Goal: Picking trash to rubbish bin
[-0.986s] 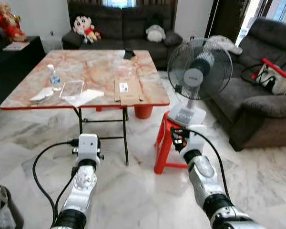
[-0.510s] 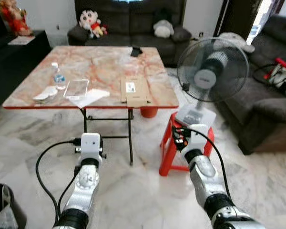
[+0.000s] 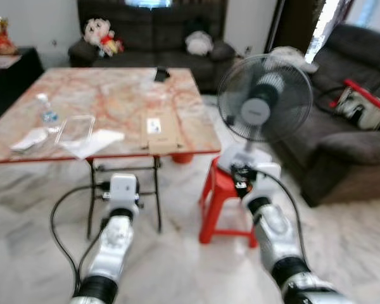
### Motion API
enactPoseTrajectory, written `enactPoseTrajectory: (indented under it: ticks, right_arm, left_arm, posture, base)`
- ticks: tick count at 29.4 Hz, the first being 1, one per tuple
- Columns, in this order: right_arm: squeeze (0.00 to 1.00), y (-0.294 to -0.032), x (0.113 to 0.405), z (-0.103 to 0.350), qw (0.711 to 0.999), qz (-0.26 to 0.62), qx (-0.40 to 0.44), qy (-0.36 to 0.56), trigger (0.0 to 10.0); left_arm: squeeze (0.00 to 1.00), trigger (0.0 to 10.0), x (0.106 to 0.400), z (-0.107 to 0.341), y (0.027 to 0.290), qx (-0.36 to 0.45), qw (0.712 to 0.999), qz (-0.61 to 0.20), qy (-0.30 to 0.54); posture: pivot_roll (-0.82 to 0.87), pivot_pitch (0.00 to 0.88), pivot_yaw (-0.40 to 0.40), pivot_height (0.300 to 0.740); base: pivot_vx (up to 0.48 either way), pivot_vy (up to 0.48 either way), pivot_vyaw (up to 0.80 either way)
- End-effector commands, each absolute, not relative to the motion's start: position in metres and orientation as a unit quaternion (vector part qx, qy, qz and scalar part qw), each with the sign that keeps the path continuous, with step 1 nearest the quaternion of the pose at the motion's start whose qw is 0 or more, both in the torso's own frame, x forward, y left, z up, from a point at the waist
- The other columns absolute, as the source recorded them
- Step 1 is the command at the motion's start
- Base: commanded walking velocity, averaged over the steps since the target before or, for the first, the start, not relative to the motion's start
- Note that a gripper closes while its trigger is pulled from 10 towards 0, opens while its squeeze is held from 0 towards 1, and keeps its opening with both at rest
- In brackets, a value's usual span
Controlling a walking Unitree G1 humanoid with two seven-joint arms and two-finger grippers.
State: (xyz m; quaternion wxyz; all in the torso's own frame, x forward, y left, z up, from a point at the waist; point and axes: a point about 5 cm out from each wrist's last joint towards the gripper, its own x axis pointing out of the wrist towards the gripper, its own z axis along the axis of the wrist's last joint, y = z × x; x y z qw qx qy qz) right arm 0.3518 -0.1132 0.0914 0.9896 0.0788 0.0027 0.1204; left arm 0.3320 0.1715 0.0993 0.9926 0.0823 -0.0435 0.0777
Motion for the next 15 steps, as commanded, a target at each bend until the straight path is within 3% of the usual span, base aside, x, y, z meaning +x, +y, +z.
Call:
enactPoseTrajectory:
  ticks: [1,13,15]
  right_arm:
    - [0.00,-0.1250,0.3556,0.0975,0.992,0.105,0.072,-0.009,10.0]
    - [0.00,-0.1258,0.3548,0.0984,0.992,0.108,0.059,-0.016,10.0]
    - [0.00,-0.1248,0.3546,0.0988,0.992,0.113,0.057,-0.017,10.0]
  left_arm:
    - [0.00,10.0,0.3341,0.1019,0.1624,0.076,0.994,0.067,-0.047]
    - [0.00,10.0,0.3353,0.1053,0.1635,0.076,0.993,0.073,-0.052]
    - [0.00,10.0,0.3353,0.1053,0.1634,0.075,0.993,0.073,-0.052]
  posture:
    - [-0.03,0.000,-0.036,0.740]
    - [-0.03,0.000,-0.036,0.740]
    - [-0.03,0.000,-0.036,0.740]
  base:
    - [0.307,0.000,0.00]
    - [0.308,0.000,0.00]
    - [0.306,0.000,0.77]
